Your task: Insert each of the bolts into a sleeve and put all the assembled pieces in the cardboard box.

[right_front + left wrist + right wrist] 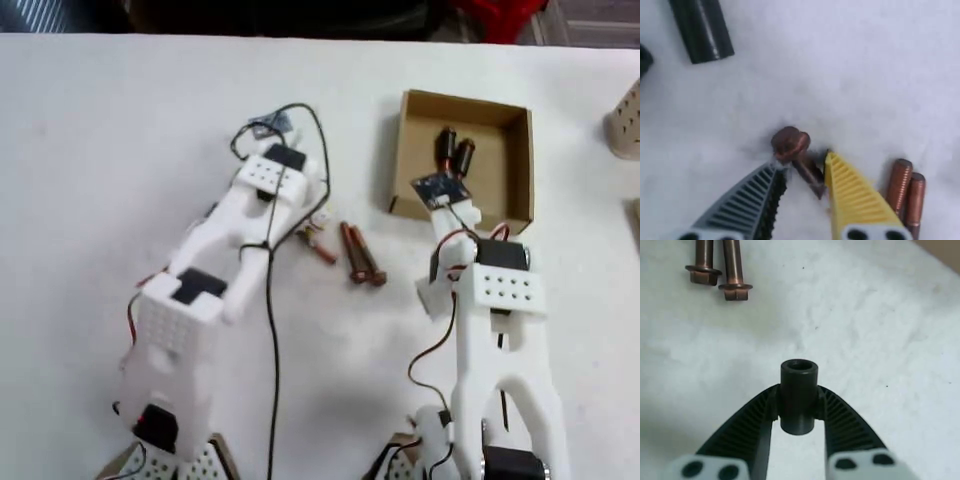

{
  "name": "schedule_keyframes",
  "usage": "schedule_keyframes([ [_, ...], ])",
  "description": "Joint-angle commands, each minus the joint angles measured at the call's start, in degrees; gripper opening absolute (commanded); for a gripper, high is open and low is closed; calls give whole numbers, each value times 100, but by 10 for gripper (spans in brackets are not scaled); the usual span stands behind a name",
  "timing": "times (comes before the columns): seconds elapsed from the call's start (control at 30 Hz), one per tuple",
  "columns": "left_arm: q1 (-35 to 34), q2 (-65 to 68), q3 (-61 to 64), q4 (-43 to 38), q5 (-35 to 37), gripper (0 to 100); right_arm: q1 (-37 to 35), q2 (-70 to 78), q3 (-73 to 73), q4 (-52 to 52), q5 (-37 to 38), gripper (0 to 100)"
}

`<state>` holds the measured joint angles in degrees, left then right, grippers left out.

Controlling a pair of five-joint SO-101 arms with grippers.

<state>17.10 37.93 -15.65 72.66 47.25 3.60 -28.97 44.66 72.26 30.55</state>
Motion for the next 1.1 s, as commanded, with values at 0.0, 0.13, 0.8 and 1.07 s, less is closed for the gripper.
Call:
schedule_keyframes([
  [0.0,-57,22,-404,-141,62,114,4,-198,-53,-119,79,17],
  [0.13,-136,198,-642,-123,62,73,4,-198,-44,-119,79,17],
  [0.8,-593,-971,-35,-360,-2207,21,-1288,-2431,1345,-980,-563,17],
  [1.07,-1086,-1763,1213,-1178,-2840,21,-2273,-3354,2637,-3327,-2303,16],
])
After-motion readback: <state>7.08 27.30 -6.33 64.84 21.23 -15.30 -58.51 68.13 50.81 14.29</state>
